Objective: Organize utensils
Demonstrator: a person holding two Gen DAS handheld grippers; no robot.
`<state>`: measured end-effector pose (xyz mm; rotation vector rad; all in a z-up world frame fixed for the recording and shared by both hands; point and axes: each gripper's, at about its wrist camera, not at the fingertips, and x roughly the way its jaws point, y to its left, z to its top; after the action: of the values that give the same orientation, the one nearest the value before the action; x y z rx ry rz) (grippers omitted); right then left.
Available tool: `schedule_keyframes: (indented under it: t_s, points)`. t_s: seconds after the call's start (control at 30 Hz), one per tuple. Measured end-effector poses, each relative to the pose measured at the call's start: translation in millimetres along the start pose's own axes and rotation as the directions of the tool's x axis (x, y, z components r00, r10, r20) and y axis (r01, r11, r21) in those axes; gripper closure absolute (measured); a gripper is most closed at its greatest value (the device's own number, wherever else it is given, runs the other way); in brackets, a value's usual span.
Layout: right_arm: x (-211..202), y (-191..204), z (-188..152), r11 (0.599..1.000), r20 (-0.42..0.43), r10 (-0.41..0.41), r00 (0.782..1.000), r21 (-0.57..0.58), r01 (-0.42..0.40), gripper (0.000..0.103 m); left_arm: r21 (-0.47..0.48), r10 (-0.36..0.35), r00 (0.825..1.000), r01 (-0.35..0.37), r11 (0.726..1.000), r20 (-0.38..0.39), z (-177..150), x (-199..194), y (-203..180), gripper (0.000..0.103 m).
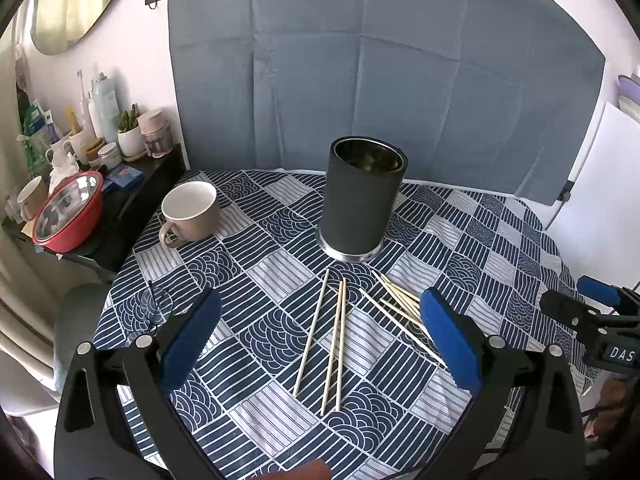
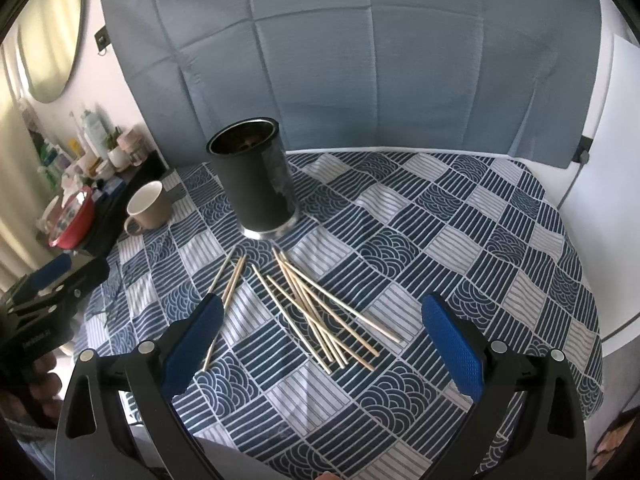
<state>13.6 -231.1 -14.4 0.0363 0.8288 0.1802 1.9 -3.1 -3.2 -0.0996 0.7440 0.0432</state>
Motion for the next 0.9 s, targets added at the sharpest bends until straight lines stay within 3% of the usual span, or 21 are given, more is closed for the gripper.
schedule_keyframes:
  t_s: [0.6,0.9]
  points:
    - [1.9,2.3,-0.8,1.000,-0.008,0.001,1.000,-0.010,-0.001,0.008,-0.015,0.001,1.000,-0.002,1.000,-0.020,0.3,4.4,3.9,0.006]
    - [19.7,-2.9,4.1,0.998,-0.073,0.057,0.996,0.004,-0.057,0.008,-0.017,-0.009,0.992,0.007,1.000,-0.128,-1.0,27.5,5.2,0.006]
